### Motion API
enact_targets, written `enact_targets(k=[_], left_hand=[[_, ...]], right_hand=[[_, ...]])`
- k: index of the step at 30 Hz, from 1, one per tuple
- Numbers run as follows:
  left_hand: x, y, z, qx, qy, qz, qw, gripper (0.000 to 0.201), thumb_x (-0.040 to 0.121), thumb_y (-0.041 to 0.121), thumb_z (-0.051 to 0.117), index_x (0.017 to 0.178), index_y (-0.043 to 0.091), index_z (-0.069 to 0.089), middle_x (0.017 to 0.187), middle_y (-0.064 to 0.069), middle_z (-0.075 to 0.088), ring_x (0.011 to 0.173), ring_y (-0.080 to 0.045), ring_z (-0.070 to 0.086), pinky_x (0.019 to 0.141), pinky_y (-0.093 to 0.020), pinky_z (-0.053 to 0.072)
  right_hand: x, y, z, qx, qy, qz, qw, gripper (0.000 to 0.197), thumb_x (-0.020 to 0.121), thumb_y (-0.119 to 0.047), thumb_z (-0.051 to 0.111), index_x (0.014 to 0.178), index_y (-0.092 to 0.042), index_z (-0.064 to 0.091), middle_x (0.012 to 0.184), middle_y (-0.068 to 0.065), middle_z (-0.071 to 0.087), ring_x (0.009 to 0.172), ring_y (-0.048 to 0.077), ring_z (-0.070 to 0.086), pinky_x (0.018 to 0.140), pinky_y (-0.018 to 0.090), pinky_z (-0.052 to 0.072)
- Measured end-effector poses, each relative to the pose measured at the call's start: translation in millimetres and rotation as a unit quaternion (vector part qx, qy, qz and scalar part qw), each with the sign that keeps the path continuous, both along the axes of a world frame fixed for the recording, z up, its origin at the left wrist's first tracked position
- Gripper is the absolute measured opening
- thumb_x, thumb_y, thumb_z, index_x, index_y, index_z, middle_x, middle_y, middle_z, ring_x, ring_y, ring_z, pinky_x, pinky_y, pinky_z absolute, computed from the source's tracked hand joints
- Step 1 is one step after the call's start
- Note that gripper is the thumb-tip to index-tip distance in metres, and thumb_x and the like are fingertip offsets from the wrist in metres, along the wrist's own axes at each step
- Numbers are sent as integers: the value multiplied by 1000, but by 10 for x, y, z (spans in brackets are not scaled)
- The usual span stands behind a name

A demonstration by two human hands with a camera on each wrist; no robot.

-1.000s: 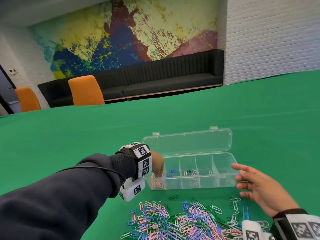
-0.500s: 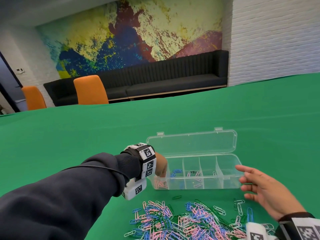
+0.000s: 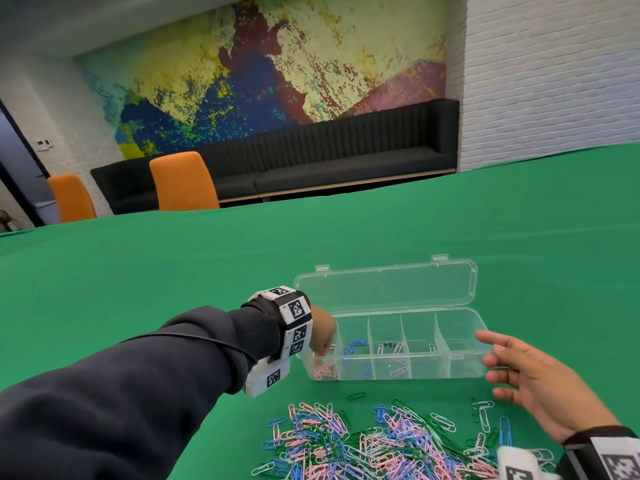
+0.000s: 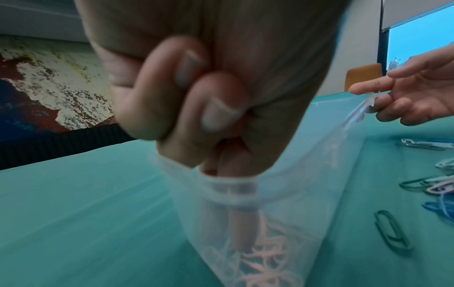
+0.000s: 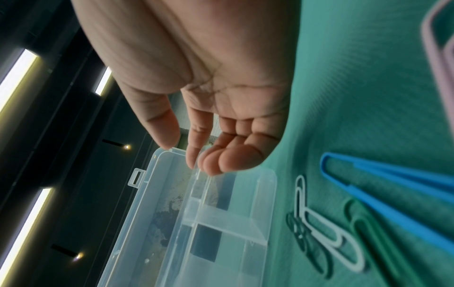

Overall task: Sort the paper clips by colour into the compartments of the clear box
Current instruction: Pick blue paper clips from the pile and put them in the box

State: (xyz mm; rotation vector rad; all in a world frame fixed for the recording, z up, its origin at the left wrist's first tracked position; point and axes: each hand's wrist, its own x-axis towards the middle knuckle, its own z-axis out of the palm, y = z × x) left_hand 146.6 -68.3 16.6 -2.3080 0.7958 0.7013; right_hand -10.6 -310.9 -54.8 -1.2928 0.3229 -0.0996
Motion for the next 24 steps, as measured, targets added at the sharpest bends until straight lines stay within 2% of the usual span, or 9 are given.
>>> enact_targets(k=[3, 5, 7, 9, 12, 15, 18, 20, 24], left_hand=[[5, -11, -26, 20, 17, 3, 1000, 27, 96, 7, 45, 116, 7, 62, 101, -9, 57, 84, -18, 48, 76, -25, 40], [27, 2, -16, 19, 14, -3, 1000, 20, 96, 6, 43, 93, 5, 63, 80, -6, 53, 68, -10, 51, 63, -14, 40], [27, 10, 33, 13, 15, -26, 999, 29, 97, 11, 45, 69, 17, 49, 60, 1, 52, 58, -5, 49, 49, -10, 40], [0, 5, 53, 39, 13, -67, 997, 22, 97, 13, 45, 79, 18, 56, 75, 3, 53, 74, -16, 48, 60, -15, 41], [-24, -4, -23, 42, 4, -14, 999, 29, 97, 11, 43, 119, 2, 60, 101, -6, 52, 87, -20, 45, 85, -30, 43], [-18, -4, 27, 0, 9, 14, 1000, 32, 97, 13, 47, 126, 3, 58, 123, -10, 60, 96, -22, 54, 95, -32, 43], [1, 8, 115, -50, 10, 33, 998, 31, 95, 17, 52, 124, 8, 61, 126, -7, 61, 104, -22, 60, 89, -28, 45], [1, 31, 198, -89, 13, 51, 995, 29, 94, 19, 54, 121, 12, 63, 119, -4, 64, 77, -13, 58, 74, -22, 44], [91, 128, 335, -171, 46, 96, 980, 22, 93, 15, 54, 107, 18, 70, 68, 11, 60, 49, -6, 37, 48, -14, 32]], right_hand=[[-3, 5, 4, 2, -1, 0, 1000, 24, 94, -5, 42, 107, -13, 61, 74, 8, 53, 62, 18, 48, 55, 30, 39], [-6, 12, 11, 4, -1, 0, 1000, 24, 94, -5, 42, 107, -13, 61, 74, 8, 53, 62, 19, 47, 56, 31, 38], [-10, 13, 18, 4, 0, -1, 1000, 24, 94, -5, 42, 107, -13, 61, 74, 9, 53, 62, 19, 47, 56, 31, 38], [-17, 18, 31, 5, 0, -1, 1000, 24, 94, -5, 42, 106, -13, 61, 74, 9, 52, 63, 19, 46, 56, 31, 38], [-21, 21, 42, 6, -2, -2, 1000, 24, 94, -4, 41, 105, -13, 61, 74, 9, 52, 63, 19, 46, 56, 31, 37], [-21, 24, 43, 6, -2, -2, 1000, 24, 94, -4, 41, 106, -13, 61, 74, 8, 52, 63, 19, 46, 56, 31, 37], [-20, 19, 38, 7, -1, -4, 1000, 24, 94, -5, 41, 106, -13, 61, 74, 9, 53, 63, 19, 46, 56, 31, 37], [-18, 19, 36, 8, 0, -4, 1000, 24, 94, -5, 41, 107, -13, 61, 74, 9, 53, 63, 19, 46, 56, 31, 37], [-18, 15, 40, 6, 0, -4, 1000, 24, 94, -5, 41, 107, -13, 61, 74, 9, 53, 63, 19, 46, 56, 31, 38]])
